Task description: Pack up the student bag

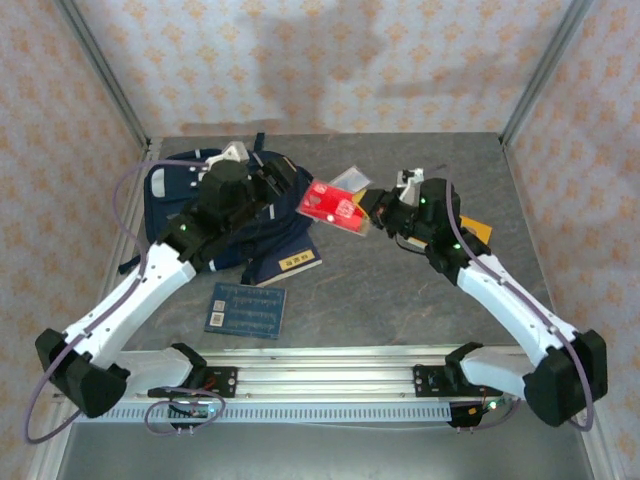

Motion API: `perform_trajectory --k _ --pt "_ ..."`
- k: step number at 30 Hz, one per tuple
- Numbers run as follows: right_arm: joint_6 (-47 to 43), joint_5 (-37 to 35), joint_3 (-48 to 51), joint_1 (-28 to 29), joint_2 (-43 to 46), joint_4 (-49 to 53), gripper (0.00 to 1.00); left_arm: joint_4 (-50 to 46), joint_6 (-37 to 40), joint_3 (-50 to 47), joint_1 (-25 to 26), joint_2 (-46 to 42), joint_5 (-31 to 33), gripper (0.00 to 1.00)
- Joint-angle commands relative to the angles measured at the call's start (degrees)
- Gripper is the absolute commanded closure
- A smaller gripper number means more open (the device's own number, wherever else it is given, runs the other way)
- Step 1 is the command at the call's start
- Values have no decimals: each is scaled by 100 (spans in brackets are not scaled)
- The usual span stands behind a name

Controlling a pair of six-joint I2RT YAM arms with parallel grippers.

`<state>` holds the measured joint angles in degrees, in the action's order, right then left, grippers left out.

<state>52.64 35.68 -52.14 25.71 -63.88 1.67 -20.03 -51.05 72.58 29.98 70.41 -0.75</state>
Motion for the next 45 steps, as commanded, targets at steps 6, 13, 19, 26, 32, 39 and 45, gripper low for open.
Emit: perform_trajectory --k 6,13,19,26,32,39,45 --pt "-1582 -1292 -132 -5 364 2790 100 -2451 1163 1656 -803 2131 184 32" --pt "-1877 -1574 -187 -5 548 3363 100 -3412 1686 3807 -1009 4246 861 31" --pt "-1950 -1664 45 -5 766 3512 100 -3750 1662 5053 -1131 5614 904 31" --pt "-2030 -1792 103 -5 799 3560 100 -4180 1314 5804 -1293 6496 822 40" --pt "-2104 -1799 96 -8 777 3563 100 -4174 1469 5756 -1301 6601 708 70" --pt "-2309 -2090 -41 -7 927 3702 100 -4149 1815 5706 -1310 6194 563 100" --pt "-2438 -2211 -233 -14 976 3627 100 -4295 1967 5891 -1266 5413 646 100"
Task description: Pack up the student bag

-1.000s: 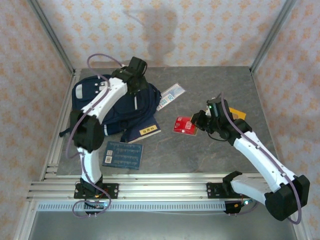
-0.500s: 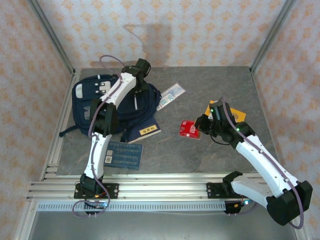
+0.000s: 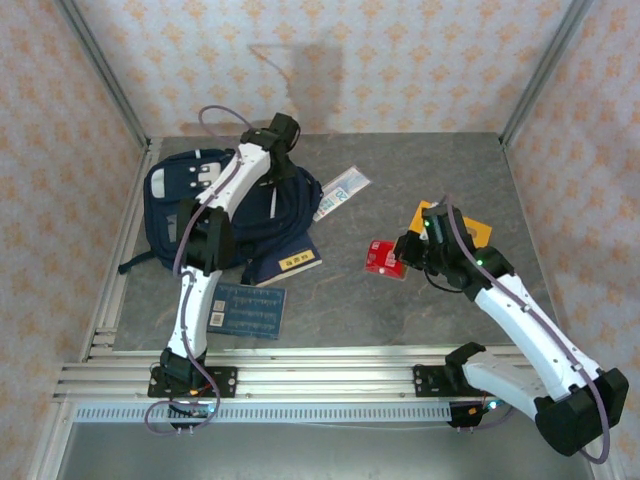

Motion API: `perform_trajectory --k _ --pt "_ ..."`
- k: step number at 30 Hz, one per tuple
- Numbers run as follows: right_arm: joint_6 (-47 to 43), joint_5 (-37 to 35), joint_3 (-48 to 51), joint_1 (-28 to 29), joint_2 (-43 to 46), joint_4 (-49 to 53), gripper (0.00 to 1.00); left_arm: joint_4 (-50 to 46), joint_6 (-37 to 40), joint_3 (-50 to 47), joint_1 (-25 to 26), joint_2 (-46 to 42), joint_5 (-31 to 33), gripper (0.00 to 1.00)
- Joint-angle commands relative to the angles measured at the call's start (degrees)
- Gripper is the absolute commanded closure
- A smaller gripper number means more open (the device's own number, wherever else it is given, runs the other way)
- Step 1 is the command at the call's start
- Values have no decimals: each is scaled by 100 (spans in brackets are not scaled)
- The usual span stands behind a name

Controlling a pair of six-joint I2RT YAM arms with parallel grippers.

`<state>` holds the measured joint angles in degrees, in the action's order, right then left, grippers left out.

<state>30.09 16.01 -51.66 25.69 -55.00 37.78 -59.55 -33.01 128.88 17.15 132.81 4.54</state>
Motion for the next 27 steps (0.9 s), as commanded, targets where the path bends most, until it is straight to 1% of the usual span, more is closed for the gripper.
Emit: perform_trajectory --k 1,5,10,14,16,19,27 --pt "-246 -240 -353 -10 71 -4 100 -365 207 252 33 -1005 148 100" --pt "-469 -142 -615 -12 -56 -145 100 -490 642 119 69 -1614 31 100" --pt "-556 491 -926 23 -248 -686 100 -603 1083 -150 78 -2387 -202 100" --pt "-823 741 -1404 118 -490 -719 100 -257 1352 -532 78 -3128 -459 100" --pt "-922 795 -1529 138 -558 -748 100 -215 1446 -577 77 -3278 -678 100" --pt "-952 876 -1600 147 -666 -878 100 -182 1625 -607 78 -3379 -1192 100" --pt "-558 1442 -1831 282 -1351 -1428 100 75 1874 -842 174 -3869 -1813 100"
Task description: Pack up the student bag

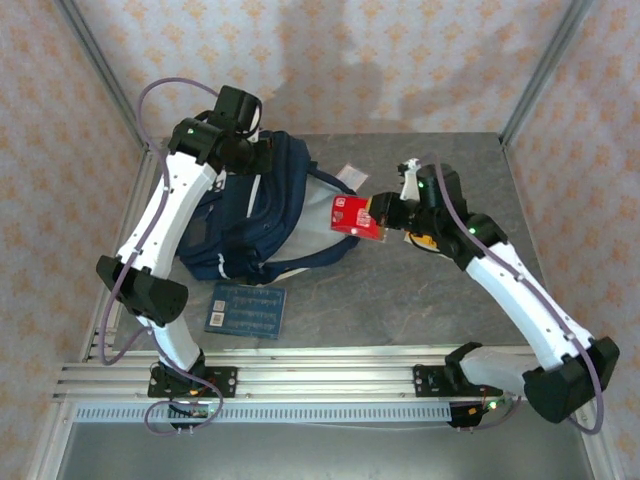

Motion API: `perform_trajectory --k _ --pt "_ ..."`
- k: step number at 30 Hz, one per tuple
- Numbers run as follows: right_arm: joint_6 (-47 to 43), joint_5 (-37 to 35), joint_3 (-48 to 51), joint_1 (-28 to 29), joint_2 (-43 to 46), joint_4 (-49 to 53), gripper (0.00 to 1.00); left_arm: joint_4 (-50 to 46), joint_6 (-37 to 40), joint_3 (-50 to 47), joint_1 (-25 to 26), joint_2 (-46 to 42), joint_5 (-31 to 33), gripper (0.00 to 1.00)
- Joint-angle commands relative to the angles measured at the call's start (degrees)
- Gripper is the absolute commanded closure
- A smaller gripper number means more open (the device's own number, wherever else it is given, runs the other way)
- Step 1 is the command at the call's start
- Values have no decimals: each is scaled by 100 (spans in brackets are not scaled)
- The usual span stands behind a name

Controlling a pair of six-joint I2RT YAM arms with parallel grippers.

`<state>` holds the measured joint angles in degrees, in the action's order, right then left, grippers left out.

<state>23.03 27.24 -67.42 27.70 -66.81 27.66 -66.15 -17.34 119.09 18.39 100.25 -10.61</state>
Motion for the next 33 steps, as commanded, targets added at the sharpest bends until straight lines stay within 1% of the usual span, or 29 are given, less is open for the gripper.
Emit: perform_trajectory --k 1,6,10,15,20,23,27,30,33 --pt "211 387 -280 112 -293 -500 100 740 334 149 50 -639 -367 100" --pt "501 457 -370 329 -736 -926 100 648 335 168 59 -703 -551 100" --pt "955 483 -411 404 -1048 -1475 100 513 335 374 55 -725 -686 100" --pt "1285 465 -551 551 -1397 -1846 100 484 692 489 14 -836 -800 100" --pt "1512 440 -615 715 -1654 -1965 100 658 824 427 -24 -877 -1260 100" --pt "1765 432 -495 856 -1777 -2322 100 696 871 532 -38 -856 -1448 100" --pt "2063 355 -466 1094 -2067 -2819 100 630 1004 594 -54 -865 -1497 100" --pt "2021 139 -849 1327 -2464 -2579 100 696 1027 480 -124 -935 -1543 100" --pt "1943 -426 -1348 1605 -2894 -1930 100 759 964 457 -223 -945 -1607 100"
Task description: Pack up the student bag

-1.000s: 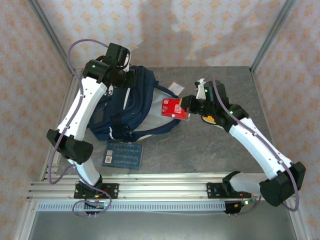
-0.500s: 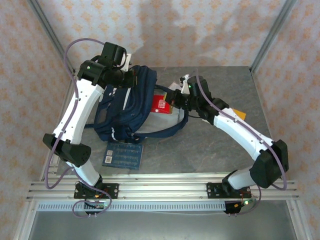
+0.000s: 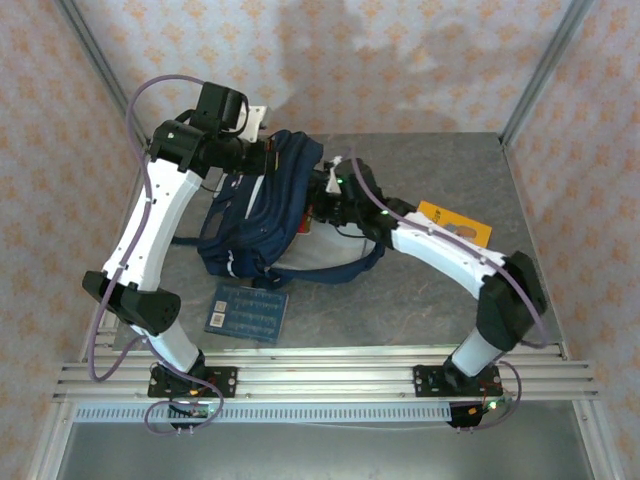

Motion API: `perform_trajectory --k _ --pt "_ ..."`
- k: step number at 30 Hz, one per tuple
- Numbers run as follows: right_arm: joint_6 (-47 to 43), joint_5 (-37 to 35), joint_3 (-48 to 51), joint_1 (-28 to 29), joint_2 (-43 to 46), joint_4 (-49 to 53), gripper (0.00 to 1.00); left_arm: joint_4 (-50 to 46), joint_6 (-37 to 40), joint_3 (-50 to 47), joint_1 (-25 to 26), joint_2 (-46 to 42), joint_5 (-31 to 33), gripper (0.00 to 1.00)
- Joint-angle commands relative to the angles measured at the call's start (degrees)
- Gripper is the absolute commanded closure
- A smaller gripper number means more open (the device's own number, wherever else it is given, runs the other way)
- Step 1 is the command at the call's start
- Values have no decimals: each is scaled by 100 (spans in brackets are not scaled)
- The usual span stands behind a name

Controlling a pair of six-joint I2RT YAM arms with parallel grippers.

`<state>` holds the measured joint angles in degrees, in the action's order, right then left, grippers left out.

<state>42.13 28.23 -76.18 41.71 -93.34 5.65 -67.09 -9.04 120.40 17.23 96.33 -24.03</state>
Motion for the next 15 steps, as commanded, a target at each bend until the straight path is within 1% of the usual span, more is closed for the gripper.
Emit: perform_trajectory --k 1,4,6,8,10,12,14,15 --pt "33 -669 -647 283 -406 482 100 890 107 339 -130 -537 -301 100" --pt "147 -912 -1050 440 -848 943 100 975 52 370 -163 -502 -377 100" --pt "299 -1091 -1149 517 -1057 999 100 1033 -3 366 -164 -470 -453 100" --pt "678 -1297 -1146 540 -1249 945 99 1122 -66 312 -168 -450 -570 100" --pt "1124 -1348 -1116 564 -1518 644 96 1181 -89 283 -165 -411 -672 100" --pt "1235 -1346 -1268 647 -1873 333 93 1214 -89 265 -167 -390 -681 100" --pt "1263 -1355 -1487 747 -2238 -27 87 1249 -115 290 -177 -357 -722 100" --pt "1182 -1311 -1537 799 -2418 -423 82 1282 -156 312 -177 -329 -761 100"
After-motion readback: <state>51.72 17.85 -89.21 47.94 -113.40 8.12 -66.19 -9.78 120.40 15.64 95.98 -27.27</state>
